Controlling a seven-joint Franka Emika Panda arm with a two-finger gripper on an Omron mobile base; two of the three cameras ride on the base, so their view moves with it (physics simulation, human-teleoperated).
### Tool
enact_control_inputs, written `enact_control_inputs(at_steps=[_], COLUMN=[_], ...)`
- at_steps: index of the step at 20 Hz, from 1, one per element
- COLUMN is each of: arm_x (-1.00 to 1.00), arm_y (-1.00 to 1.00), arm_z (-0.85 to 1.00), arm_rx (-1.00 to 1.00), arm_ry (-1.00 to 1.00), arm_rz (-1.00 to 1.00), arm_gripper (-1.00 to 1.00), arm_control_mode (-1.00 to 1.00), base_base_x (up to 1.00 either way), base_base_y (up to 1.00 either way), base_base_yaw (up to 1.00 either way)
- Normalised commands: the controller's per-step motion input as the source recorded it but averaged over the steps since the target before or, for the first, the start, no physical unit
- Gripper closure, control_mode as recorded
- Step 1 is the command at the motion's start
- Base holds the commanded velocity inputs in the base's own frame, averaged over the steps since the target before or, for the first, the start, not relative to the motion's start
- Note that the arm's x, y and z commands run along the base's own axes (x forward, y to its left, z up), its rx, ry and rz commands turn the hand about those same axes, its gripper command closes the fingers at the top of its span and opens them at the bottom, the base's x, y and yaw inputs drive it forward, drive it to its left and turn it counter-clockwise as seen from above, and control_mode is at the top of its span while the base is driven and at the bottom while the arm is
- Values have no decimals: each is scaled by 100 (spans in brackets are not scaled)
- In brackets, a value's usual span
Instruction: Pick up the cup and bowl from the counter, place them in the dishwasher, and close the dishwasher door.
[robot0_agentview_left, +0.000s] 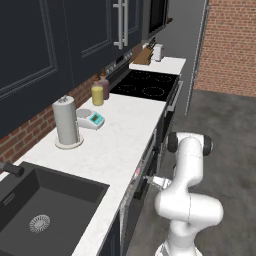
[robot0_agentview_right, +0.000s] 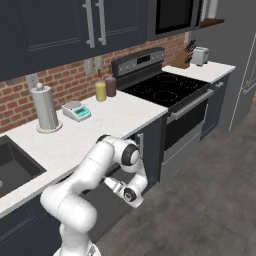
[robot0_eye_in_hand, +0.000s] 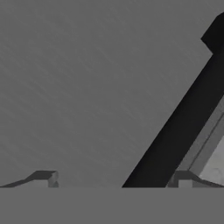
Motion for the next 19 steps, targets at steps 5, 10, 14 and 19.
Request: enact_control_inputs(at_steps=[5, 10, 14, 19], arm_x=[45, 50, 48, 42], arm_y=[100, 100, 100, 100], arm_z=[0, 0, 0, 0], arm_rx=[0, 0, 0, -1], arm_ry=[5, 12, 14, 17], arm_rz=[-5, -4, -4, -4], arm_gripper=[-100, -100, -100, -100], arm_control_mode=[-100, -100, -100, -100], base_base_x=[0, 0, 0, 0], base_base_y=[0, 0, 0, 0], base_base_yaw=[0, 0, 0, 0])
